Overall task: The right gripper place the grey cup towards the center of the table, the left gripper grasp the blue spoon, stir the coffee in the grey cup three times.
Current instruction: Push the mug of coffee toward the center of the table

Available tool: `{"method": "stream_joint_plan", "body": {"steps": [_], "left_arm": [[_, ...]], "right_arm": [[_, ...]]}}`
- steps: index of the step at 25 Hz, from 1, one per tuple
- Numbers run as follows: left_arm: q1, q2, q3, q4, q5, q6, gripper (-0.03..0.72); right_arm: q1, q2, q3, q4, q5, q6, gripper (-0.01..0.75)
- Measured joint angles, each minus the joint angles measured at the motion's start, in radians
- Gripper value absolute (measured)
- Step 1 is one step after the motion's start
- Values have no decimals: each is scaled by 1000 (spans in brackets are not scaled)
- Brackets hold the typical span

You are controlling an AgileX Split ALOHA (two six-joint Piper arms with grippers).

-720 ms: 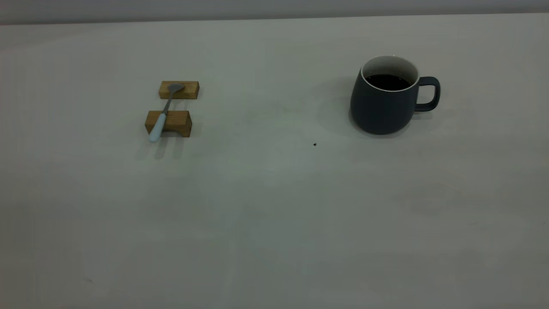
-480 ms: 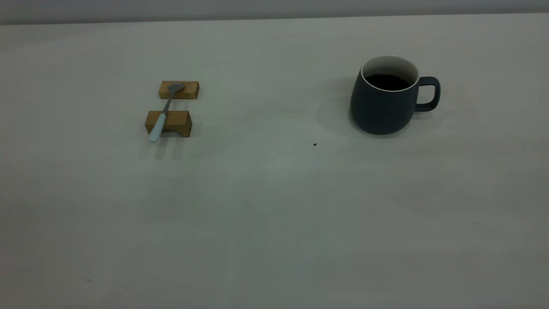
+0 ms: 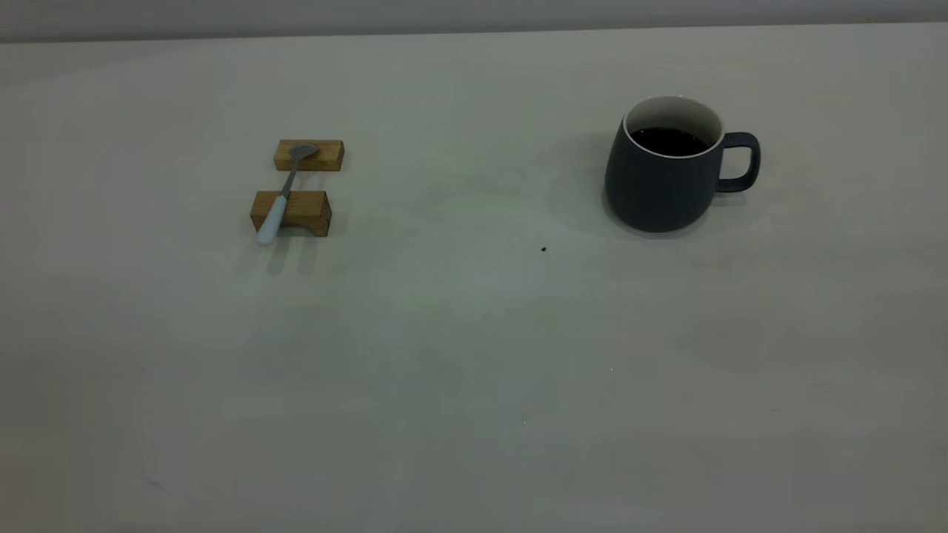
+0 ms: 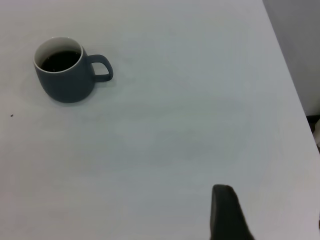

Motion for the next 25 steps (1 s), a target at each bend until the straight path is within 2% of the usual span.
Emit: {"method": "stream_joint_plan", "body": {"steps": [20, 25], "left_arm": [[0, 0, 0, 0, 0, 0, 572], [0, 0, 0, 0, 0, 0, 572]], "right_arm": [[0, 0, 0, 0, 0, 0, 470], [0, 63, -2, 64, -7, -17, 470]]}}
